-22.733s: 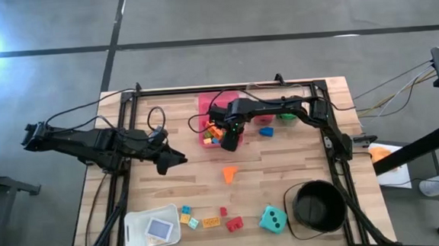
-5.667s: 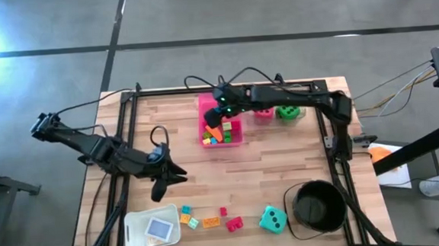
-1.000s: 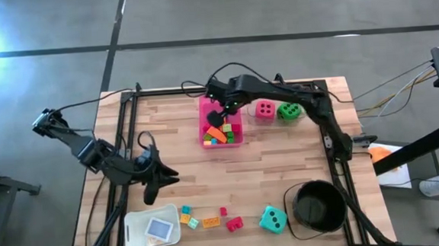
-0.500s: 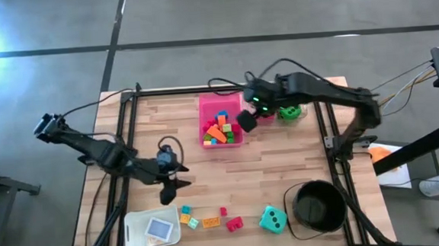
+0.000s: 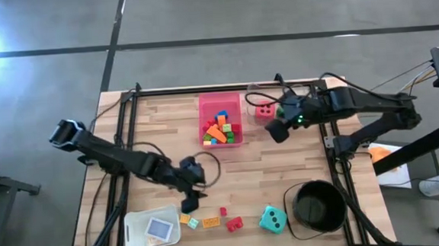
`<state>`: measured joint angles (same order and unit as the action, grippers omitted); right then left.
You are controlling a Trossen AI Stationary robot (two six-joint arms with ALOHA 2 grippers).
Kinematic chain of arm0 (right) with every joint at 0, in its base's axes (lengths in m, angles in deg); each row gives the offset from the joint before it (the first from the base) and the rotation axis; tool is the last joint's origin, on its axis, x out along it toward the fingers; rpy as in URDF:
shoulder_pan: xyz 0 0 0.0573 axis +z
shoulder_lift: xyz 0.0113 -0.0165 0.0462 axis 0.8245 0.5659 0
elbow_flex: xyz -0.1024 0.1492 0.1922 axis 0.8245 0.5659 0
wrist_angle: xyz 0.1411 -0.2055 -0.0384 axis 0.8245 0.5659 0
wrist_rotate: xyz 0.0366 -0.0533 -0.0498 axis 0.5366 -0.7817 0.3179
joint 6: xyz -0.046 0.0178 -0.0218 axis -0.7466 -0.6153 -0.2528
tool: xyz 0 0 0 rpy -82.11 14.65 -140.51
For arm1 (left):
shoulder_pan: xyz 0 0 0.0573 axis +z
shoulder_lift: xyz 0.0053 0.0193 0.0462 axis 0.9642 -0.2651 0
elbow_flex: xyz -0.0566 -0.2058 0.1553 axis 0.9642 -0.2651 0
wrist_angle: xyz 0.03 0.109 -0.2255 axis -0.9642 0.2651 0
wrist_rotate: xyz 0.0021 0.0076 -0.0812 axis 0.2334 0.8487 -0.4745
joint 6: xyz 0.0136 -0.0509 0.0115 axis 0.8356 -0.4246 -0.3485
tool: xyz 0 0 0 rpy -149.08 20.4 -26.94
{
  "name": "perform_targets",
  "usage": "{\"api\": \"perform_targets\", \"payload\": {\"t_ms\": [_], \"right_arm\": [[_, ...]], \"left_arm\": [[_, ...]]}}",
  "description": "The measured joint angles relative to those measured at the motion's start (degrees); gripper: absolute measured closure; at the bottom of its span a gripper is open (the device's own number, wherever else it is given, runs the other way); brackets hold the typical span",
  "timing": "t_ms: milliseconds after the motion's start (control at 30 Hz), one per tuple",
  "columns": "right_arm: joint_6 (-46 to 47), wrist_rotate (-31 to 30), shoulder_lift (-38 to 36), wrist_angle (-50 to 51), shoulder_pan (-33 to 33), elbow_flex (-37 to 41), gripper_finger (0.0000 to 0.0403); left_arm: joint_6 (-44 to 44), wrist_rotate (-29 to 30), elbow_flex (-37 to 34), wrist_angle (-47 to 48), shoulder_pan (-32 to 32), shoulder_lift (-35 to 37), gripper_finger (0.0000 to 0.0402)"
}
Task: Pick & Place Toys
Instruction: Put the yellow game piece into the red bin
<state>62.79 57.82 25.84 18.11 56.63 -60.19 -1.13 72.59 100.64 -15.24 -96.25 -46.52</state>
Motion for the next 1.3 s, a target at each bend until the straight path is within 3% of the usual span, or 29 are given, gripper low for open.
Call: {"api": "perform_targets", "payload": {"t_ms": [300,567,1067,1300], "right_arm": [[-2.01,1.64,-8.52,-8.28,2.08,10.87,0.002],[1.16,1.68,-13.65,-9.18,4.0,15.59,0.002],[0.82,0.17,-16.58,-9.48,4.31,17.68,0.002],[-0.23,0.04,-16.69,-9.56,4.31,17.42,0.0021]], "left_arm": [[7.22,-2.86,5.81,-0.08,-4.4,-13.82,0.0156],[10.15,-4.56,10.77,-0.09,-8.3,-20.67,0.0156],[3.82,-5.26,11.1,-0.66,-9.87,-26.2,0.0157],[4.42,0.68,16.46,1.04,-11.28,-28.4,0.0156]]}}
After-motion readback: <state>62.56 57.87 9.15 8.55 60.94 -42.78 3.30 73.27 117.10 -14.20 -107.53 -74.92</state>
